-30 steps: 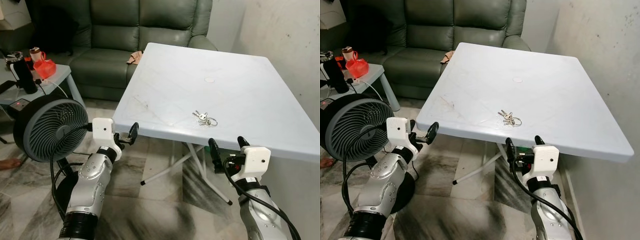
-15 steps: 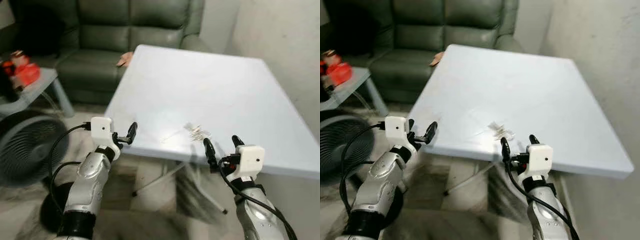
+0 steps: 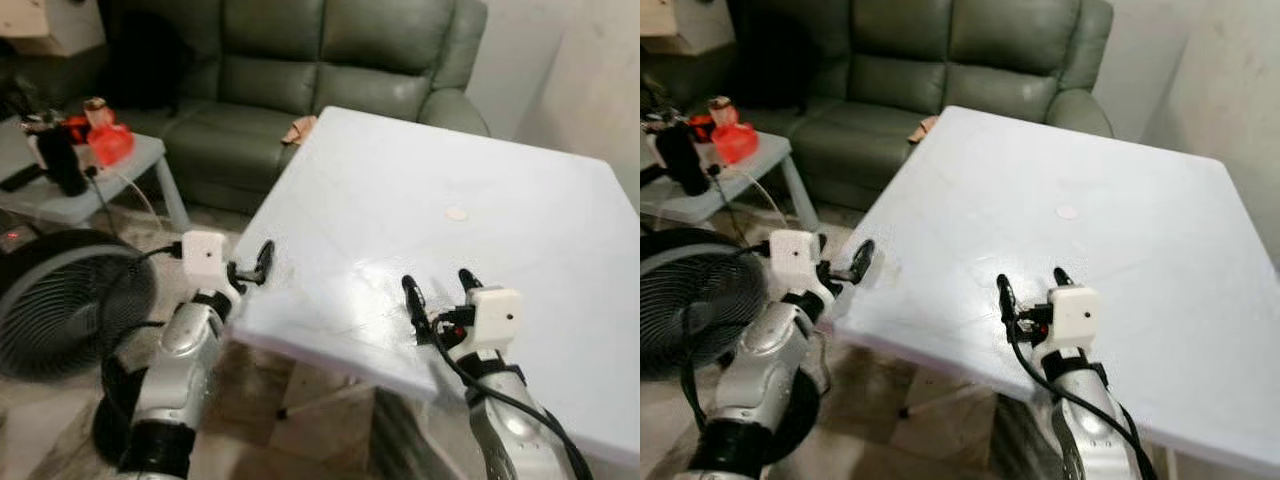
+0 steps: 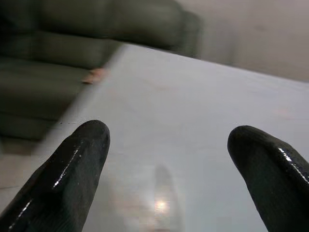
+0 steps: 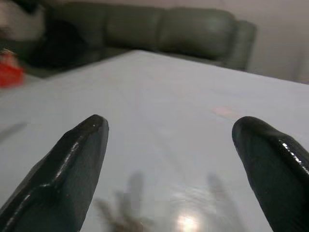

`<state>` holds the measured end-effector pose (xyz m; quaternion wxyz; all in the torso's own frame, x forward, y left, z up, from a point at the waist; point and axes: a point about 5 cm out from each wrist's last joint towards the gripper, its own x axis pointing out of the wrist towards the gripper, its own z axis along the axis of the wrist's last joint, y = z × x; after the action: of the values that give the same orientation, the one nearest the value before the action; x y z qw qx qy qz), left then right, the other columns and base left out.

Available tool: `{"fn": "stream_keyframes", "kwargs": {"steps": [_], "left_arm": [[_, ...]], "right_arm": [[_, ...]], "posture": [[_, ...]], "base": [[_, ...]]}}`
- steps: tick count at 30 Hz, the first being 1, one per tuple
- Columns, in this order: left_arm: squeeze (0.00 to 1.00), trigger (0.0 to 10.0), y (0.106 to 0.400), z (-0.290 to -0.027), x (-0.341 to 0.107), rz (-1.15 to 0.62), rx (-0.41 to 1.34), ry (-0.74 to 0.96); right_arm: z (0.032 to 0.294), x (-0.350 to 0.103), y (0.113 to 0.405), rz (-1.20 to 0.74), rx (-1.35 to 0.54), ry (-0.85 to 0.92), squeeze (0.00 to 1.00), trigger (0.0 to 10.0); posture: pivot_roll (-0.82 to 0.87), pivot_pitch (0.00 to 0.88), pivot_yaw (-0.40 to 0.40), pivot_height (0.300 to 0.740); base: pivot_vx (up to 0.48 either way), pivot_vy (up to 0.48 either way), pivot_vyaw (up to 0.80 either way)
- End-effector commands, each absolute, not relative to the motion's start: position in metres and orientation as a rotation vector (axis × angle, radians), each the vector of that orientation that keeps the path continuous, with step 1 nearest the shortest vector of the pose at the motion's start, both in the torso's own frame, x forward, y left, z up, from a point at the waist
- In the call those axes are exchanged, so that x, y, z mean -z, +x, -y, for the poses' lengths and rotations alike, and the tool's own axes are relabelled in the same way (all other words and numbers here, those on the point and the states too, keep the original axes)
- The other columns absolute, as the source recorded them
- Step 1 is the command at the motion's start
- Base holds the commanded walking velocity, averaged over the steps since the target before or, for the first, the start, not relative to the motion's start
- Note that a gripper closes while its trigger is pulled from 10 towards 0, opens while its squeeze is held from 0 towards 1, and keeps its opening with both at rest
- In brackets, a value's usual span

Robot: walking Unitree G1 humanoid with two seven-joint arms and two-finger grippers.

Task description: Hang keys on a hook

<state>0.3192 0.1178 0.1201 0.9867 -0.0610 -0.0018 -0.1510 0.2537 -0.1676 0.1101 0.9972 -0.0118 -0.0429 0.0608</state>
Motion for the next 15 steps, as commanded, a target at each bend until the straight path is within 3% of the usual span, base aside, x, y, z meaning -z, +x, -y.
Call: {"fn": "stream_keyframes", "kwargs": {"steps": [1,15], "left_arm": [[0.00,10.0,0.318,-0.126,-0.120,0.008,0.285,-0.081],[0.00,10.0,0.292,-0.104,-0.097,-0.010,0.473,-0.012]], "right_arm": [[0.166,-0.110,0.254,0.074,-0.126,-0.033,0.00,10.0],[0.173,-0.099,0.259,-0.035,-0.162,-0.194,0.00,10.0]], "posture": [[-0.01,0.000,-0.048,0.740],[0.00,0.000,-0.062,0.740]], "base": [[0.000,0.000,0.00],[0.000,0.000,0.00]]}}
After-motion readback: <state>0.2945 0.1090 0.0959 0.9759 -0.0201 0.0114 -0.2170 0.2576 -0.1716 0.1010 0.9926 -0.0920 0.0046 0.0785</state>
